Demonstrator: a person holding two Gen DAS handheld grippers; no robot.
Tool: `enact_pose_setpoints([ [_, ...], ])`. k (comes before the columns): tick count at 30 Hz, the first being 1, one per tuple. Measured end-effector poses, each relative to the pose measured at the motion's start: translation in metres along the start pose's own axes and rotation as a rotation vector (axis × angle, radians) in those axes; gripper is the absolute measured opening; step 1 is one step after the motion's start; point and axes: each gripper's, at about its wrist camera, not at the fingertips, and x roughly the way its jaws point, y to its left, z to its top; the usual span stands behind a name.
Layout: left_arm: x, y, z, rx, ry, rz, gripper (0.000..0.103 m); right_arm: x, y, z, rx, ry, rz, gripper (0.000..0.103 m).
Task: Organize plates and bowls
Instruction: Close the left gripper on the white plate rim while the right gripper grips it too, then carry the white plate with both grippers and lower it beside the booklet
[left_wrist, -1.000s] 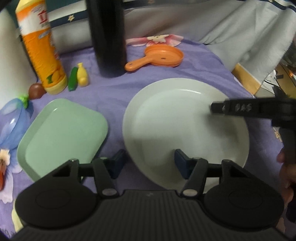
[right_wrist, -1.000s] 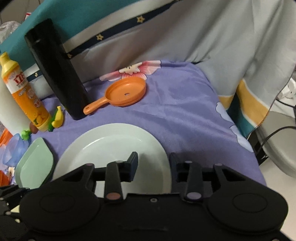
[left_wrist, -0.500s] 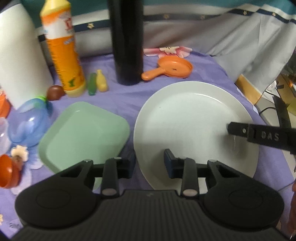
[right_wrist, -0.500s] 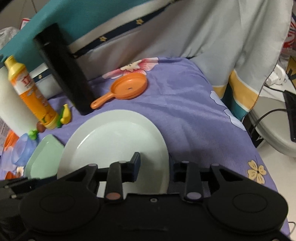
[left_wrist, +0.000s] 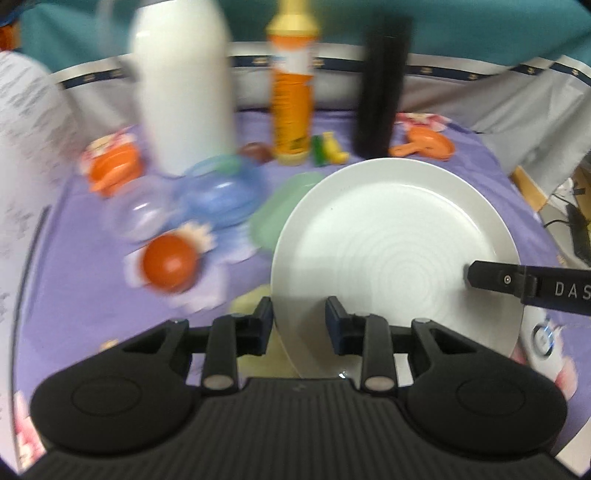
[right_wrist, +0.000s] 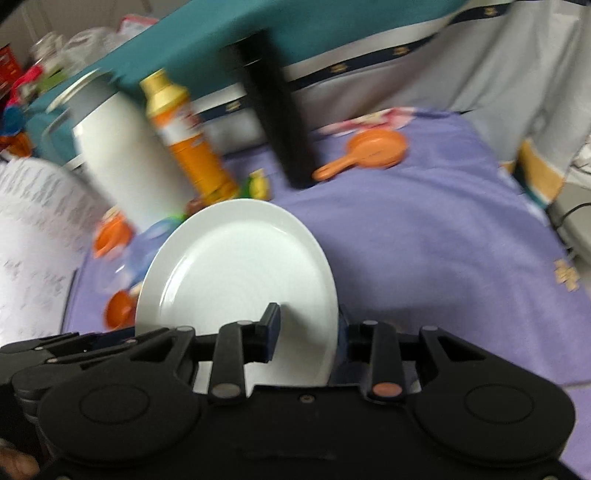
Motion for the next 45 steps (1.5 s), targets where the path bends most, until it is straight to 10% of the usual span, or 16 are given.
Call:
enact_pose_setpoints([
  [20,-0.058,0.198,-0.121,-0.208,0.072,0.198,0.03,0.033,0.213,-0.09,-0.234,0.319,0.155,0.032],
  [35,-0.033,0.214,-0.141,-0.209,0.127,0.152,0.03,0.047,0.233,-0.108,-0.278,0.409,0.116,0.034],
  [37,-0.03,0.213,-0.142,-0.216,0.133,0.145,0.036,0.049,0.23,-0.11,-0.276,0.418,0.122,0.038],
  [40,-0.028,0.21,-0.144,-0.222,0.133,0.164,0.073,0.052,0.228,-0.111,-0.27,0.421,0.143,0.061],
  [42,-0.029,0.208,-0.144,-0.216,0.119,0.184,0.08,0.048,0.228,-0.11,-0.276,0.403,0.149,0.092],
  [45,-0.032,0.208,-0.144,-0.226,0.111,0.191,0.089,0.041,0.228,-0.107,-0.29,0.379,0.162,0.099],
])
